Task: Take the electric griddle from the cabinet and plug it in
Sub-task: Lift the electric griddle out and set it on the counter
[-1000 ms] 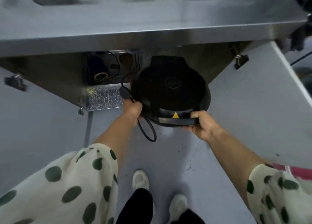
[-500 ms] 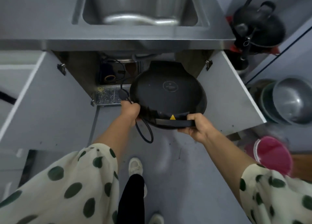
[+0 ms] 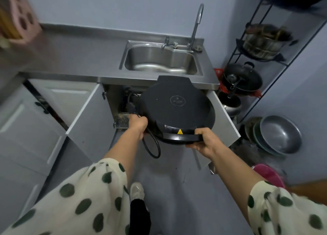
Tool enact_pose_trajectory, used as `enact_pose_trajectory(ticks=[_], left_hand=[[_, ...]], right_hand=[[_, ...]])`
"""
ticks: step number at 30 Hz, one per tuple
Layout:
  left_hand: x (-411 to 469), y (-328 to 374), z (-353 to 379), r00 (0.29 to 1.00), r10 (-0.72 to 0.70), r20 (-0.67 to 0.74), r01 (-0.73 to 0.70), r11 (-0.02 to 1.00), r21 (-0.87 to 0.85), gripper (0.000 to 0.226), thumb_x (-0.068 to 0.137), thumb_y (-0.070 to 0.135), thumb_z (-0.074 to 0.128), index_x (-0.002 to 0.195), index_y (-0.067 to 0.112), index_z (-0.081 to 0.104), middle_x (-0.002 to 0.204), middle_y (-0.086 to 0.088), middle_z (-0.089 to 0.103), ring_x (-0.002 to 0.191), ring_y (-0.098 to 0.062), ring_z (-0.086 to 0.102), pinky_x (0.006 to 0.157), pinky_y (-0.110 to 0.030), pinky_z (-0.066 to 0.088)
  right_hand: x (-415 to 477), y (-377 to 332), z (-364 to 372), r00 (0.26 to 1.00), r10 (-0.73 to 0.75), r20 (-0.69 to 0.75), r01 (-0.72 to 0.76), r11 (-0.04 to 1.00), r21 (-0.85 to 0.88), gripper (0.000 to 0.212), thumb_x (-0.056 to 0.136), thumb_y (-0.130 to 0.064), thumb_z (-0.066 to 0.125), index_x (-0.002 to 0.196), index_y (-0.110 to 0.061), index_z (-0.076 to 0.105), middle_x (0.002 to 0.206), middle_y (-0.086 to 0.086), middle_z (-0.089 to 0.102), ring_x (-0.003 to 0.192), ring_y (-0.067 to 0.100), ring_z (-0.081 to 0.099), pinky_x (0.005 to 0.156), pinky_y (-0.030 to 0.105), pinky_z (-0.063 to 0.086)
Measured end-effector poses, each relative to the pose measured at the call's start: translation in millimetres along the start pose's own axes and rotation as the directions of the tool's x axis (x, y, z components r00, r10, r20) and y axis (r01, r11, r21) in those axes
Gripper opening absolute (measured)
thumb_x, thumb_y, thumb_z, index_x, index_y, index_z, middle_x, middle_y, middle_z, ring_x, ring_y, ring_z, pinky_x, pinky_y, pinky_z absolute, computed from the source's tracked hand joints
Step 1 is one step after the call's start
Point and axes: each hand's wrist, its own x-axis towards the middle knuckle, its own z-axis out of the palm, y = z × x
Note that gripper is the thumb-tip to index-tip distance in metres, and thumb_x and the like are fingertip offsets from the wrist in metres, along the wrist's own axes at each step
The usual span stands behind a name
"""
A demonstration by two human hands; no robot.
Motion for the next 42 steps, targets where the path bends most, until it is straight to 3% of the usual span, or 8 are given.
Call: enact_pose_trajectory(ticks=[4,8,14,21,27,31,39,42], left_hand=[[-27,30,-26,0.998,0.048,-0.041,-0.049,0.998,-0.033,0.048,0.091,-0.005,0.038,0.136,0.008,0.029,0.118,-0.009,0.046,0.104,-0.027,0.050,0.081,-0.036,0.050],[-37,62,-54,0.992,0.088,-0.095,-0.093,0.994,-0.050,0.043,0.086,-0.003,0.041,0.127,0.007,0.037,0.125,-0.018,0.053,0.112,-0.034,0.056,0.070,-0.035,0.053],[-44,114,-99,0.978,0.151,-0.142,-0.166,0.981,-0.104,0.038,0.088,-0.007,0.038,0.123,0.008,0.038,0.113,-0.017,0.056,0.087,-0.029,0.057,0.049,-0.030,0.049],[-15,156,-171,0.976,0.118,-0.186,-0.138,0.985,-0.102,0.049,0.089,-0.006,0.037,0.135,0.011,0.032,0.127,-0.016,0.053,0.098,-0.031,0.056,0.059,-0.039,0.053],[20,178,-228,0.973,0.151,-0.175,-0.172,0.979,-0.112,0.048,0.088,-0.007,0.037,0.133,0.010,0.035,0.124,-0.017,0.055,0.107,-0.036,0.058,0.050,-0.034,0.050],[44,188,-261,0.968,0.161,-0.192,-0.180,0.980,-0.085,0.051,0.087,-0.007,0.038,0.135,0.010,0.035,0.124,-0.017,0.054,0.106,-0.035,0.056,0.050,-0.034,0.050],[106,221,-299,0.960,0.139,-0.243,-0.166,0.982,-0.092,0.049,0.089,-0.006,0.036,0.134,0.011,0.034,0.114,-0.014,0.051,0.099,-0.032,0.054,0.053,-0.033,0.049],[137,239,-308,0.955,0.143,-0.261,-0.167,0.983,-0.072,0.050,0.091,-0.004,0.036,0.138,0.011,0.031,0.126,-0.016,0.052,0.098,-0.028,0.050,0.062,-0.035,0.048]], right_hand=[[-34,-23,16,0.998,-0.044,0.044,0.044,0.999,-0.003,0.015,0.081,0.005,0.040,0.084,-0.002,0.053,0.093,0.014,0.054,0.080,0.029,0.059,0.092,0.053,0.050],[-53,-46,41,0.994,-0.079,0.069,0.082,0.996,-0.042,0.013,0.078,0.003,0.043,0.084,-0.001,0.054,0.091,0.015,0.055,0.081,0.032,0.060,0.094,0.059,0.047],[-64,-81,96,0.983,-0.121,0.137,0.129,0.990,-0.052,0.014,0.077,0.004,0.043,0.082,-0.003,0.055,0.089,0.013,0.055,0.086,0.034,0.059,0.094,0.060,0.047],[-58,-92,183,0.965,-0.160,0.206,0.172,0.984,-0.039,0.031,0.069,0.000,0.047,0.098,-0.004,0.057,0.105,0.016,0.057,0.098,0.037,0.060,0.089,0.061,0.049],[-55,-88,253,0.962,-0.170,0.214,0.174,0.985,0.000,0.026,0.075,0.001,0.044,0.097,-0.007,0.054,0.102,0.013,0.053,0.093,0.034,0.057,0.086,0.055,0.049],[-48,-82,294,0.960,-0.155,0.235,0.154,0.988,0.022,0.022,0.075,0.003,0.042,0.091,-0.006,0.055,0.102,0.014,0.053,0.092,0.034,0.057,0.090,0.056,0.049],[-12,-100,368,0.956,-0.126,0.264,0.125,0.992,0.021,0.032,0.077,0.003,0.041,0.105,-0.005,0.055,0.107,0.016,0.056,0.100,0.033,0.058,0.090,0.056,0.049],[11,-115,397,0.952,-0.113,0.283,0.118,0.993,-0.001,0.047,0.073,0.000,0.044,0.118,0.000,0.057,0.120,0.020,0.060,0.108,0.036,0.060,0.085,0.054,0.053]])
